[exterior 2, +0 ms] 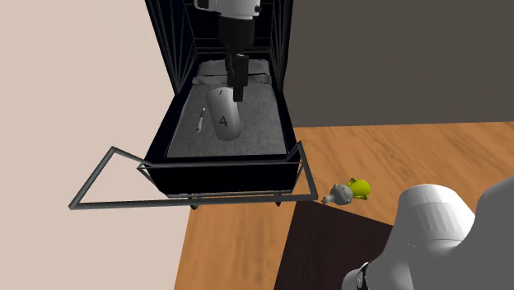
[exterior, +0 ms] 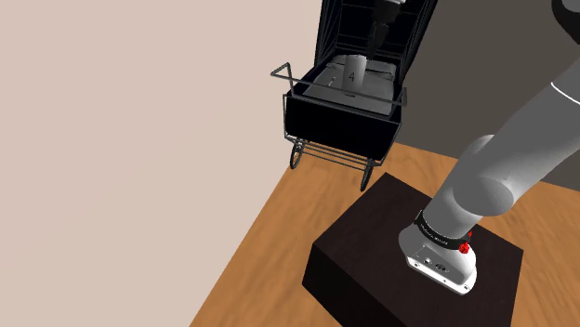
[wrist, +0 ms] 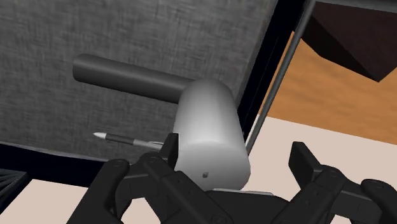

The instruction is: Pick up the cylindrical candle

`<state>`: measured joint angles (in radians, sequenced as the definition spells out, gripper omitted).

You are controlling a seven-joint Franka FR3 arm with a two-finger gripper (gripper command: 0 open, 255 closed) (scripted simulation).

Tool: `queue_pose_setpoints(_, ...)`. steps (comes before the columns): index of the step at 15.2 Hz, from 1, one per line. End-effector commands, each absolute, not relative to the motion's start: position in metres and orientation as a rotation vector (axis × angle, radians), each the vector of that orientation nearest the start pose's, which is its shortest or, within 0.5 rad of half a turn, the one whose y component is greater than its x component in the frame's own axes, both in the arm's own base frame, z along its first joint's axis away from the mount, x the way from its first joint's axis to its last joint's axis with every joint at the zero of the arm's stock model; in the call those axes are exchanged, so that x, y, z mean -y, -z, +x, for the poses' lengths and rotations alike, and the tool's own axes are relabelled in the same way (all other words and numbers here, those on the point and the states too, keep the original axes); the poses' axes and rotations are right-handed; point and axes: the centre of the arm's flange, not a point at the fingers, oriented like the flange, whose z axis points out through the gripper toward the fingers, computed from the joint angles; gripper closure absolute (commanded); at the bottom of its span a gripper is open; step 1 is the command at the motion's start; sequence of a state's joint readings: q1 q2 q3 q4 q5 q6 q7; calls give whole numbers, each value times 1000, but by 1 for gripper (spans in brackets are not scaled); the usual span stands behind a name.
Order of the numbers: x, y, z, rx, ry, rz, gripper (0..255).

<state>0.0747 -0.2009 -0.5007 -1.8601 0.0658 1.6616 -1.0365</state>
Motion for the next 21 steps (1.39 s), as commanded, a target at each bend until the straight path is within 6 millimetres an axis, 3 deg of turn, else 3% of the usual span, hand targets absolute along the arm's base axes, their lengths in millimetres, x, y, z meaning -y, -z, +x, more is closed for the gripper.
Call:
queue_pose_setpoints(1, 235, -585, 467, 970, 132, -2833, 0)
queue_pose_setpoints(8, 235, -545, 467, 970, 132, -2833, 0)
queue_pose_setpoints(10, 235, -545, 467, 970, 132, -2833, 0)
queue_pose_setpoints(11, 235, -545, 466, 970, 132, -2833, 255)
queue_pose_setpoints(21, 235, -550, 467, 970, 132, -2833, 255)
